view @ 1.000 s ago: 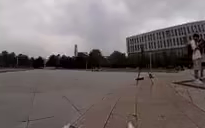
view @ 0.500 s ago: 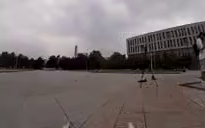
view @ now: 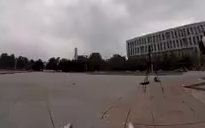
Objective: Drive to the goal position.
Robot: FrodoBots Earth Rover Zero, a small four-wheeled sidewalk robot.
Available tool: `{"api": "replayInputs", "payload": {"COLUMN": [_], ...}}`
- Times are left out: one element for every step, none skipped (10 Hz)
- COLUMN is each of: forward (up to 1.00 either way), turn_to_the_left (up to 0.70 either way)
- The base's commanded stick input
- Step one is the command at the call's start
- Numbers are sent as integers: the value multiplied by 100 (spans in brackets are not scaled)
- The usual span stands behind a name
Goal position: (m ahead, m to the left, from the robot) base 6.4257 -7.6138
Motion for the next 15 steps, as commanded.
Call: {"api": "replayInputs", "payload": {"forward": [70, 70, 70, 70, 70, 70, 70, 70, 70, 70, 70, 70, 70, 70, 70], "turn_to_the_left": [-9, -10, -11, -12, 0, 0, 0, 0, 0, 0, 0, -10, -14, -14, -14]}}
